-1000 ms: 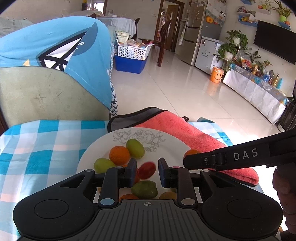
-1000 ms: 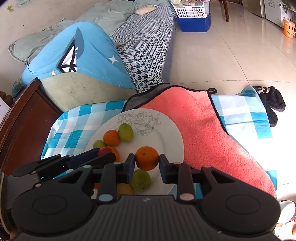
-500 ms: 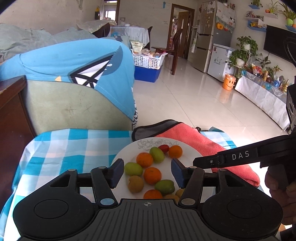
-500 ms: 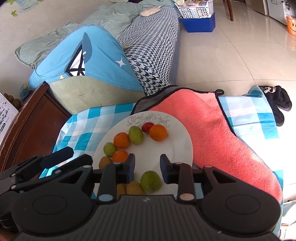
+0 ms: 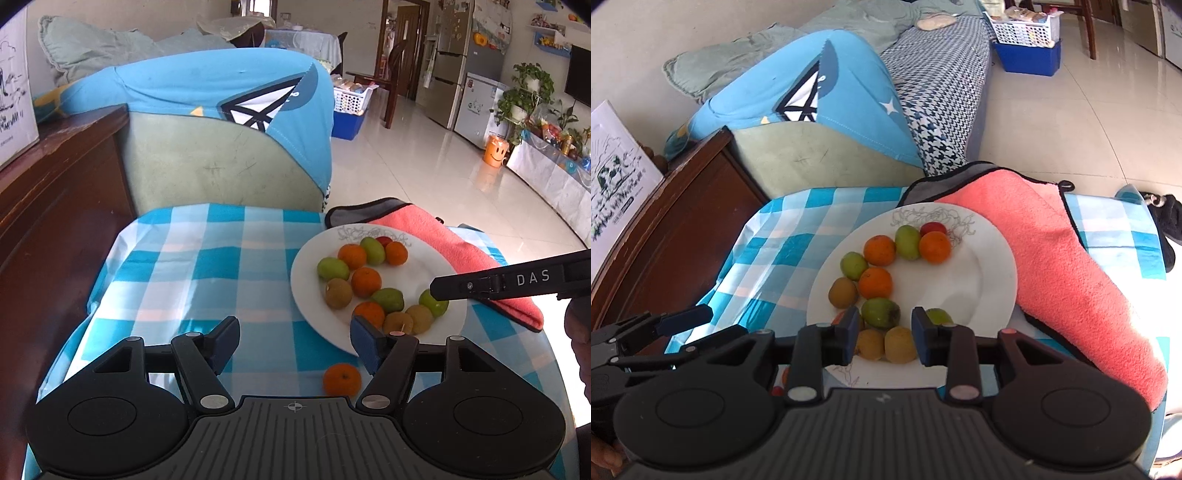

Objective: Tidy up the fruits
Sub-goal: 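Move both open grippers back to the last date and orange, then grasp the last red date with the left gripper while the right gripper grasps the last orange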

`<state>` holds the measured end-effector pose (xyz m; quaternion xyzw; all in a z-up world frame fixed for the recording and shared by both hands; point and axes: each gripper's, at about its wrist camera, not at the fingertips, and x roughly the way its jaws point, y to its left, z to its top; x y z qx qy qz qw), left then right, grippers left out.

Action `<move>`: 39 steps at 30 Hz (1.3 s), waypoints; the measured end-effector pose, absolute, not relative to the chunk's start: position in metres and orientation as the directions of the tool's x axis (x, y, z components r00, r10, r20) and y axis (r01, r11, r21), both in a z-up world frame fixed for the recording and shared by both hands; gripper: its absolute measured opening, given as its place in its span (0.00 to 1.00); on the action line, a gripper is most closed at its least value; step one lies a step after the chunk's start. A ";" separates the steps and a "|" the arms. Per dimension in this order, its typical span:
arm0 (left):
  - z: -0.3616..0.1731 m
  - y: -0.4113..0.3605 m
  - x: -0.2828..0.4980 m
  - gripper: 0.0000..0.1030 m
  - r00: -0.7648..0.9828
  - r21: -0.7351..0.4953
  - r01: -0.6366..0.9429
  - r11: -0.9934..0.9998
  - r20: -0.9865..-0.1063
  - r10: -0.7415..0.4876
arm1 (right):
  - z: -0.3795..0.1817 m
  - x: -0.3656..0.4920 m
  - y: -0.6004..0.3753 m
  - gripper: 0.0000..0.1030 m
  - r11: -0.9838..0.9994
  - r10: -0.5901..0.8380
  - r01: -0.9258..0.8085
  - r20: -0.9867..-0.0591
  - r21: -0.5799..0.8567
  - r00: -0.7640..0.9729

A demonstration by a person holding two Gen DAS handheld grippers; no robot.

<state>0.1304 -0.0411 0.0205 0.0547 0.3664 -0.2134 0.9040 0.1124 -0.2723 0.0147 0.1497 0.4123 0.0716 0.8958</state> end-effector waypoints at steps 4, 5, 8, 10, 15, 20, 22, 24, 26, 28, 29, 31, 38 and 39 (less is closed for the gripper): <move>0.016 -0.032 0.124 0.64 0.626 -0.073 0.424 0.903 -0.697 -0.350 | 0.017 0.107 -0.257 0.32 0.945 0.294 -0.084 -0.706 0.317 0.644; 0.015 -0.030 0.123 0.64 0.619 -0.080 0.425 0.902 -0.701 -0.354 | 0.017 0.106 -0.253 0.32 0.944 0.303 -0.102 -0.703 0.314 0.643; 0.009 -0.028 0.120 0.64 0.601 -0.073 0.447 0.892 -0.714 -0.359 | 0.016 0.104 -0.243 0.32 0.940 0.329 -0.150 -0.702 0.305 0.631; 0.005 -0.029 0.117 0.64 0.591 -0.058 0.467 0.882 -0.722 -0.360 | 0.015 0.103 -0.237 0.32 0.936 0.347 -0.182 -0.704 0.302 0.620; -0.005 -0.026 0.112 0.64 0.561 -0.033 0.502 0.864 -0.748 -0.354 | 0.008 0.101 -0.223 0.32 0.923 0.384 -0.239 -0.716 0.301 0.582; -0.015 -0.020 0.109 0.64 0.551 -0.006 0.495 0.869 -0.772 -0.319 | 0.000 0.101 -0.209 0.32 0.915 0.402 -0.273 -0.733 0.297 0.549; -0.018 -0.018 0.110 0.64 0.540 -0.005 0.492 0.871 -0.783 -0.309 | -0.005 0.102 -0.204 0.32 0.912 0.407 -0.285 -0.740 0.295 0.536; -0.020 -0.014 0.110 0.64 0.539 -0.006 0.478 0.878 -0.787 -0.299 | -0.008 0.102 -0.200 0.32 0.910 0.408 -0.297 -0.746 0.288 0.527; -0.020 -0.011 0.111 0.64 0.535 -0.018 0.466 0.884 -0.791 -0.298 | -0.013 0.103 -0.196 0.32 0.910 0.407 -0.304 -0.751 0.283 0.519; -0.020 -0.009 0.112 0.64 0.530 -0.023 0.461 0.887 -0.794 -0.296 | -0.018 0.105 -0.191 0.32 0.913 0.396 -0.304 -0.760 0.270 0.515; -0.020 -0.008 0.112 0.64 0.529 -0.022 0.464 0.886 -0.795 -0.297 | -0.019 0.106 -0.189 0.32 0.916 0.390 -0.302 -0.762 0.264 0.518; -0.020 -0.010 0.110 0.64 0.527 -0.014 0.473 0.881 -0.797 -0.295 | -0.023 0.109 -0.188 0.32 0.921 0.379 -0.290 -0.764 0.259 0.523; -0.022 -0.014 0.108 0.65 0.517 -0.005 0.490 0.872 -0.803 -0.296 | -0.032 0.116 -0.185 0.32 0.933 0.352 -0.257 -0.780 0.251 0.518; -0.023 -0.014 0.108 0.65 0.517 -0.005 0.491 0.871 -0.803 -0.296 | -0.033 0.116 -0.184 0.32 0.935 0.349 -0.251 -0.780 0.252 0.519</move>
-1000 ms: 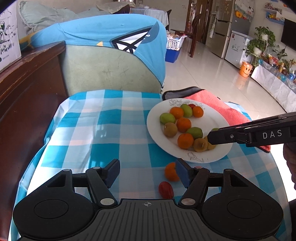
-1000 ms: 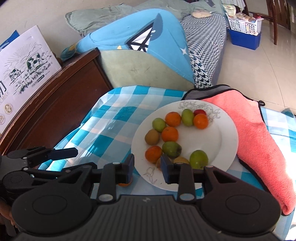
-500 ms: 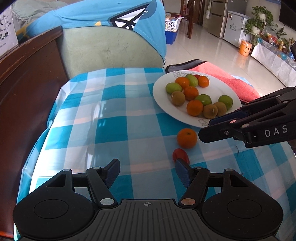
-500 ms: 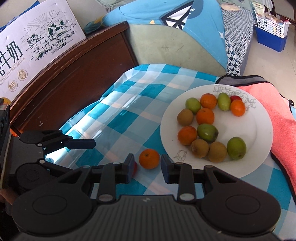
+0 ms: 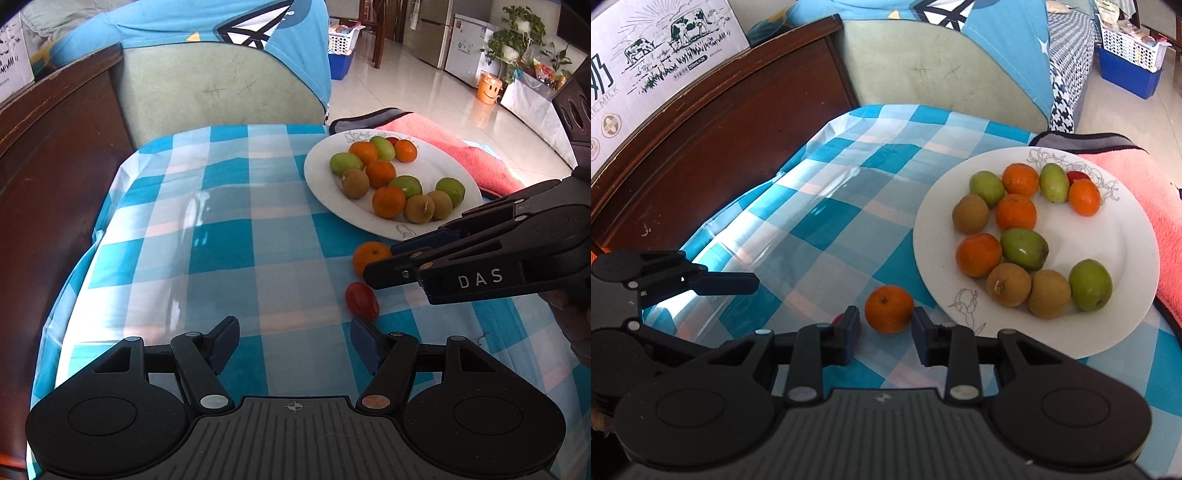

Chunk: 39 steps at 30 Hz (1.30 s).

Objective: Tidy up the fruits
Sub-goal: 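Grasp the last red date with the left gripper while the right gripper grasps the last orange, then carry the date and orange onto the white plate and open both grippers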

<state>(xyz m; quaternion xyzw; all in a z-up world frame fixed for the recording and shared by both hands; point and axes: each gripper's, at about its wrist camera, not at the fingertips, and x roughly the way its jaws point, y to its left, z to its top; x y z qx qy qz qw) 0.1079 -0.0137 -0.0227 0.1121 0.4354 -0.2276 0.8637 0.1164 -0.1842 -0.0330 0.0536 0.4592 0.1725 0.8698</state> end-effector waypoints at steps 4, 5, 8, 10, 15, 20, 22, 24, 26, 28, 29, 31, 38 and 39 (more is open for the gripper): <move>-0.024 -0.015 0.107 0.65 0.510 -0.011 0.498 0.867 -0.805 -0.304 | -0.038 0.121 -0.183 0.32 0.942 0.333 -0.225 -0.788 0.250 0.518; -0.024 -0.016 0.107 0.65 0.507 -0.012 0.502 0.865 -0.806 -0.305 | -0.039 0.121 -0.182 0.32 0.943 0.329 -0.220 -0.789 0.248 0.519; -0.026 -0.019 0.105 0.65 0.503 -0.011 0.511 0.859 -0.807 -0.310 | -0.038 0.121 -0.181 0.34 0.944 0.326 -0.219 -0.786 0.246 0.525; -0.027 -0.020 0.105 0.65 0.502 -0.014 0.514 0.857 -0.805 -0.315 | -0.039 0.121 -0.181 0.33 0.946 0.320 -0.214 -0.787 0.242 0.527; -0.027 -0.026 0.103 0.65 0.505 -0.031 0.527 0.849 -0.793 -0.342 | -0.036 0.120 -0.183 0.30 0.947 0.319 -0.212 -0.791 0.242 0.522; -0.026 -0.034 0.102 0.64 0.518 -0.040 0.547 0.836 -0.768 -0.375 | -0.029 0.117 -0.193 0.30 0.938 0.345 -0.199 -0.778 0.282 0.525; -0.026 -0.037 0.103 0.64 0.517 -0.046 0.551 0.833 -0.765 -0.384 | -0.025 0.115 -0.197 0.30 0.937 0.349 -0.193 -0.769 0.291 0.535; -0.028 -0.040 0.104 0.62 0.516 -0.051 0.554 0.831 -0.763 -0.390 | -0.020 0.115 -0.202 0.30 0.934 0.357 -0.183 -0.760 0.308 0.543; -0.029 -0.043 0.104 0.61 0.519 -0.044 0.556 0.830 -0.761 -0.388 | -0.016 0.115 -0.207 0.30 0.931 0.361 -0.174 -0.753 0.319 0.550; -0.031 -0.046 0.104 0.60 0.526 -0.030 0.561 0.827 -0.759 -0.384 | -0.013 0.114 -0.210 0.30 0.931 0.362 -0.169 -0.748 0.325 0.557; -0.032 -0.048 0.105 0.58 0.526 -0.027 0.564 0.825 -0.759 -0.384 | -0.012 0.114 -0.212 0.30 0.930 0.362 -0.166 -0.745 0.327 0.560; -0.034 -0.050 0.105 0.55 0.521 -0.023 0.574 0.819 -0.760 -0.387 | -0.009 0.114 -0.214 0.30 0.930 0.361 -0.160 -0.742 0.330 0.565; -0.043 -0.055 0.104 0.33 0.507 -0.005 0.601 0.799 -0.771 -0.385 | -0.004 0.113 -0.221 0.30 0.930 0.355 -0.141 -0.734 0.339 0.579; -0.043 -0.055 0.104 0.32 0.506 -0.006 0.603 0.798 -0.770 -0.388 | -0.003 0.113 -0.222 0.30 0.929 0.357 -0.141 -0.732 0.341 0.580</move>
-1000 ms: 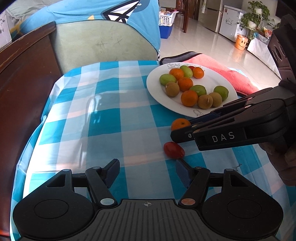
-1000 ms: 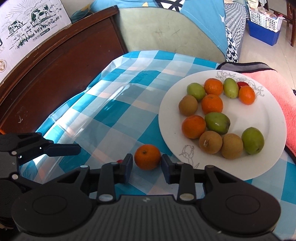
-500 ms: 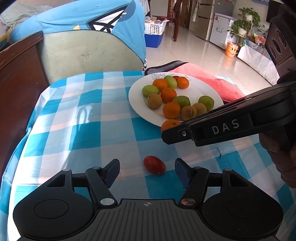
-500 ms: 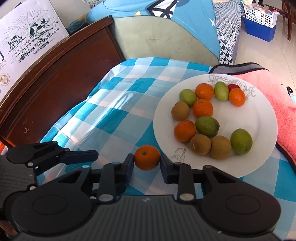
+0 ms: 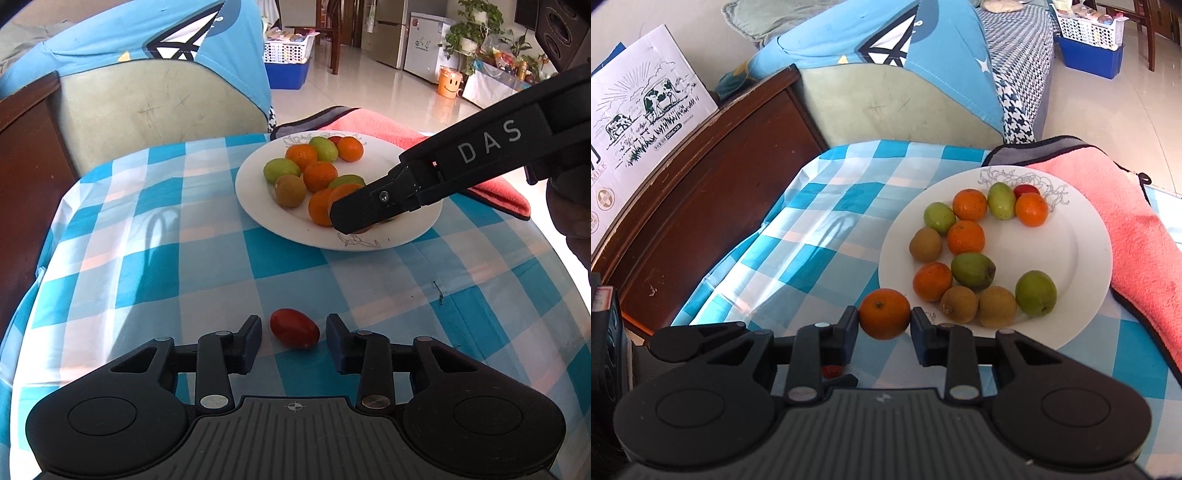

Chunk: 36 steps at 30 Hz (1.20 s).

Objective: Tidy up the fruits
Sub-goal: 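Carry the date and orange onto the white plate and open both grippers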

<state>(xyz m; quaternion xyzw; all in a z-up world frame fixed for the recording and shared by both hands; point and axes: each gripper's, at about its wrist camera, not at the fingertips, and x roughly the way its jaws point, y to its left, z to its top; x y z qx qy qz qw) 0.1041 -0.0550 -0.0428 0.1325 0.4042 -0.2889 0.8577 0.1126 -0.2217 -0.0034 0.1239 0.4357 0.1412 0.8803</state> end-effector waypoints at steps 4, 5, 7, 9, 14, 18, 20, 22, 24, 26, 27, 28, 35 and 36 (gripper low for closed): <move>-0.043 -0.055 0.106 0.24 0.500 -0.021 0.604 0.796 -0.768 -0.400 | -0.001 0.112 -0.224 0.30 0.929 0.356 -0.138 -0.729 0.343 0.585; -0.043 -0.055 0.106 0.24 0.499 -0.022 0.606 0.795 -0.767 -0.402 | -0.001 0.112 -0.224 0.30 0.929 0.356 -0.137 -0.729 0.343 0.585; -0.043 -0.056 0.106 0.24 0.501 -0.021 0.604 0.796 -0.767 -0.400 | -0.001 0.112 -0.225 0.30 0.930 0.352 -0.132 -0.731 0.343 0.584; -0.042 -0.056 0.106 0.24 0.503 -0.026 0.597 0.802 -0.767 -0.399 | 0.000 0.111 -0.226 0.30 0.931 0.350 -0.127 -0.731 0.343 0.586; -0.029 -0.055 0.108 0.24 0.525 -0.041 0.590 0.807 -0.740 -0.421 | 0.008 0.112 -0.234 0.30 0.928 0.351 -0.123 -0.715 0.351 0.605; -0.013 -0.057 0.115 0.24 0.553 -0.068 0.579 0.813 -0.699 -0.452 | 0.019 0.114 -0.247 0.30 0.928 0.339 -0.103 -0.693 0.359 0.636; -0.007 -0.058 0.122 0.24 0.564 -0.090 0.566 0.820 -0.683 -0.464 | 0.026 0.115 -0.258 0.30 0.927 0.328 -0.084 -0.679 0.367 0.657; -0.002 -0.060 0.130 0.24 0.576 -0.106 0.550 0.828 -0.670 -0.469 | 0.032 0.116 -0.267 0.30 0.926 0.317 -0.068 -0.667 0.372 0.674; 0.000 -0.063 0.136 0.24 0.586 -0.113 0.540 0.834 -0.662 -0.469 | 0.038 0.117 -0.276 0.30 0.927 0.302 -0.052 -0.656 0.372 0.692; 0.001 -0.066 0.142 0.24 0.592 -0.118 0.532 0.838 -0.656 -0.468 | 0.041 0.119 -0.283 0.30 0.929 0.283 -0.032 -0.652 0.369 0.704; 0.002 -0.068 0.144 0.24 0.590 -0.127 0.530 0.838 -0.655 -0.472 | 0.043 0.120 -0.287 0.30 0.930 0.272 -0.019 -0.652 0.368 0.708; 0.002 -0.069 0.146 0.24 0.587 -0.141 0.529 0.837 -0.652 -0.480 | 0.043 0.120 -0.290 0.30 0.930 0.262 -0.006 -0.653 0.367 0.711; 0.004 -0.091 0.158 0.24 0.586 -0.160 0.543 0.824 -0.630 -0.509 | 0.033 0.126 -0.301 0.30 0.932 0.201 0.085 -0.695 0.353 0.690; 0.003 -0.094 0.159 0.24 0.585 -0.164 0.547 0.821 -0.627 -0.514 | 0.031 0.126 -0.302 0.30 0.932 0.192 0.096 -0.701 0.349 0.687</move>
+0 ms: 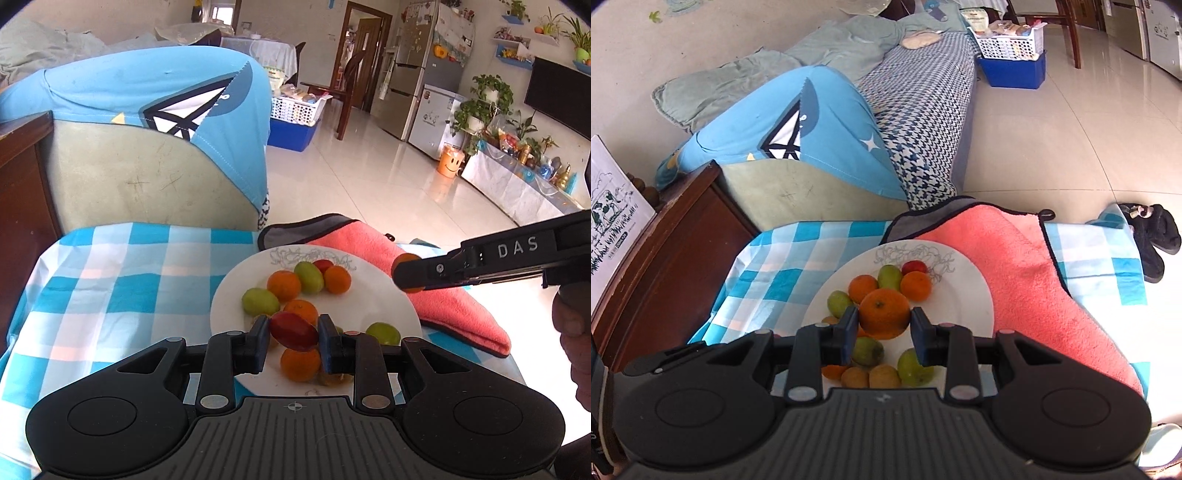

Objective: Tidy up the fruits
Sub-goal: 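Carry the date and orange onto the white plate and open both grippers, then lift both open grippers away from the plate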

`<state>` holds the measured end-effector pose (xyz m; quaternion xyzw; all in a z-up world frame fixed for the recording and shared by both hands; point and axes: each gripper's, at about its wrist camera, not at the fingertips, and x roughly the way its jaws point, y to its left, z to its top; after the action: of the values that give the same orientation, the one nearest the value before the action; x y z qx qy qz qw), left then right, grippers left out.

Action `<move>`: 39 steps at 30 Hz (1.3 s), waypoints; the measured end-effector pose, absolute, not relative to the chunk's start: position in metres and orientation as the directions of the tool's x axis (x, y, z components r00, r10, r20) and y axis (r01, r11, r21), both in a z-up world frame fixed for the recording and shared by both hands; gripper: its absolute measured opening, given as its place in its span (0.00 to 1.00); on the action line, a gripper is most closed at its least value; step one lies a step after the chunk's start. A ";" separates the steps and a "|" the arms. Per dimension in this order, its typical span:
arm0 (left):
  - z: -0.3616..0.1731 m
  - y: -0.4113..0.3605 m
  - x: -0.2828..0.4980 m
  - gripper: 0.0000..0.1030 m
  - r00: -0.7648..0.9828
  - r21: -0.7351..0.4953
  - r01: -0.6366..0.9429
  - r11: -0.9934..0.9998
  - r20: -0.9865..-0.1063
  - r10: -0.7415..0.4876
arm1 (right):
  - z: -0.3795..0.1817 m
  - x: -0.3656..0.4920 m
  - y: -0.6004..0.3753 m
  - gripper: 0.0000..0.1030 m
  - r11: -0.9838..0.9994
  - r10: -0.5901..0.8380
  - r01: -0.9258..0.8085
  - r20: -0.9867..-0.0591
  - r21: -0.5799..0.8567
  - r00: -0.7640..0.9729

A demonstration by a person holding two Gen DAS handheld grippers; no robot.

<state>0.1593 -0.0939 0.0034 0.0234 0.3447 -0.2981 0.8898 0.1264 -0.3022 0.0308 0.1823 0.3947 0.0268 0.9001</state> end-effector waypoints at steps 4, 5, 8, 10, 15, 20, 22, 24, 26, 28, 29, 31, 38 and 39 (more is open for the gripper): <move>0.000 -0.106 0.166 0.24 0.580 -0.172 0.556 0.813 -0.620 -0.528 | 0.026 0.128 -0.305 0.30 0.931 0.175 0.123 -0.713 0.345 0.679; -0.002 -0.110 0.167 0.24 0.579 -0.174 0.557 0.812 -0.620 -0.530 | 0.025 0.129 -0.306 0.30 0.930 0.169 0.132 -0.718 0.343 0.676; -0.005 -0.118 0.172 0.24 0.575 -0.180 0.563 0.806 -0.616 -0.539 | 0.020 0.130 -0.309 0.30 0.928 0.152 0.159 -0.731 0.337 0.665; -0.007 -0.124 0.175 0.24 0.572 -0.181 0.571 0.801 -0.612 -0.546 | 0.016 0.132 -0.312 0.30 0.921 0.151 0.178 -0.738 0.347 0.657; -0.015 -0.134 0.180 0.24 0.567 -0.169 0.583 0.795 -0.616 -0.546 | 0.008 0.135 -0.315 0.30 0.908 0.147 0.213 -0.750 0.362 0.645; -0.018 -0.136 0.177 0.26 0.569 -0.159 0.586 0.795 -0.617 -0.543 | 0.005 0.136 -0.315 0.30 0.905 0.140 0.225 -0.754 0.360 0.642; -0.015 -0.137 0.175 0.27 0.569 -0.153 0.591 0.792 -0.617 -0.544 | 0.005 0.136 -0.316 0.32 0.903 0.137 0.231 -0.750 0.363 0.647; -0.011 -0.136 0.173 0.28 0.573 -0.145 0.593 0.792 -0.616 -0.541 | 0.006 0.136 -0.316 0.32 0.902 0.135 0.230 -0.746 0.365 0.652; -0.006 -0.135 0.169 0.34 0.583 -0.134 0.591 0.796 -0.611 -0.536 | 0.008 0.135 -0.317 0.32 0.900 0.139 0.227 -0.740 0.371 0.658; 0.000 -0.133 0.164 0.41 0.594 -0.119 0.588 0.800 -0.607 -0.527 | 0.010 0.135 -0.317 0.32 0.900 0.139 0.225 -0.736 0.372 0.662; 0.003 -0.132 0.162 0.49 0.600 -0.110 0.584 0.804 -0.608 -0.519 | 0.011 0.134 -0.316 0.32 0.901 0.140 0.222 -0.735 0.372 0.664; 0.008 -0.130 0.157 0.58 0.616 -0.091 0.566 0.819 -0.614 -0.494 | 0.013 0.134 -0.315 0.33 0.904 0.143 0.213 -0.731 0.370 0.667; 0.025 -0.121 0.136 0.69 0.644 -0.012 0.543 0.840 -0.636 -0.425 | 0.020 0.126 -0.308 0.35 0.919 0.130 0.195 -0.732 0.342 0.669; 0.028 -0.120 0.132 0.70 0.650 0.006 0.537 0.844 -0.640 -0.409 | 0.021 0.124 -0.306 0.36 0.925 0.119 0.195 -0.735 0.327 0.668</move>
<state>0.1323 -0.1196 0.0279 0.0978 0.3260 -0.2620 0.9030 0.1239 -0.3063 0.0208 0.1928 0.4069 -0.0213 0.8927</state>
